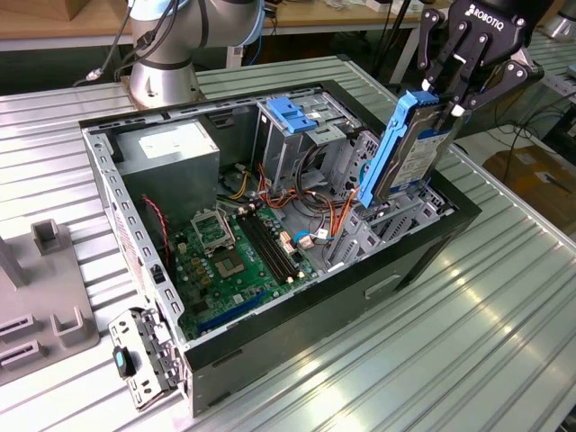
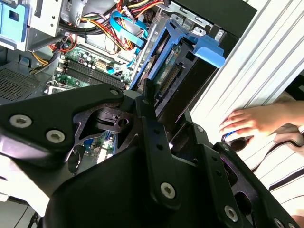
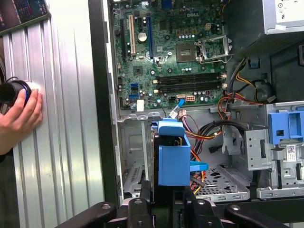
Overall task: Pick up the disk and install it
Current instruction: 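Insert the disk into the insertion slot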
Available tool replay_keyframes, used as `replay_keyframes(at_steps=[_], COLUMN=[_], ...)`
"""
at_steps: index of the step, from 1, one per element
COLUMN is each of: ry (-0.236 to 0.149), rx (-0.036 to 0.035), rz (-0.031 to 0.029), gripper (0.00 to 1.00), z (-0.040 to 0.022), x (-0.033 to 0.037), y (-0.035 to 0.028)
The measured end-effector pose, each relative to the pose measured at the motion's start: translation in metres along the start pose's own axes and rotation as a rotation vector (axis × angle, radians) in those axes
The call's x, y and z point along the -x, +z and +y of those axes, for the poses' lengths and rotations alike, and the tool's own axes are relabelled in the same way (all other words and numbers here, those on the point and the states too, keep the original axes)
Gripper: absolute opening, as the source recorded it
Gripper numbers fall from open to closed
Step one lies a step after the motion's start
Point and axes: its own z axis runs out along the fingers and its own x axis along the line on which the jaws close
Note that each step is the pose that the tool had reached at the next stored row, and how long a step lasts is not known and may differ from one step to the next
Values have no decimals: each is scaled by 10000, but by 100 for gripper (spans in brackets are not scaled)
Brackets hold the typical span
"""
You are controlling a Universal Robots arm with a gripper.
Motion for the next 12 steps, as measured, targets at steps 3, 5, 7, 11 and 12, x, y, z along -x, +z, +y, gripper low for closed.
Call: replay_keyframes(at_steps=[3, 5, 7, 11, 12], ry=[0, -3, -65, -167, -169], rx=[0, 0, -1, -4, -4], rz=[-1, 0, 0, -1, 1], gripper=[35, 35, 35, 35, 35], z=[0, 0, 0, 0, 0], x=[1, 1, 1, -7, -8], y=[8, 39, 51, 80, 86])
